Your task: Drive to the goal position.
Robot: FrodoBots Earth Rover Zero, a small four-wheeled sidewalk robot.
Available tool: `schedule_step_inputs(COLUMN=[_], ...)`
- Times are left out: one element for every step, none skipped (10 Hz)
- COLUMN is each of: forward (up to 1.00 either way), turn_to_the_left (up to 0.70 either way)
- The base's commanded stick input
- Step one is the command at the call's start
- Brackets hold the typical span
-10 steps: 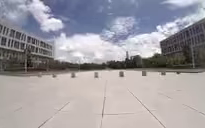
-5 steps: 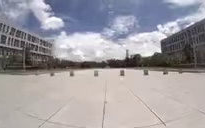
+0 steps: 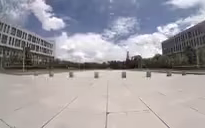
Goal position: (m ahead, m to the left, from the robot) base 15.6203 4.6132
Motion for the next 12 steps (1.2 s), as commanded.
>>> schedule_step_inputs(forward=[0.7,0.7,0.7,0.7,0.7,0.7,0.7,0.7,0.7,0.7,0.7,0.7], turn_to_the_left=[0.02,0.03,0.04,0.05,0.02,0.03,0.02,0.03,0.04,0.04,0.04,0.02])
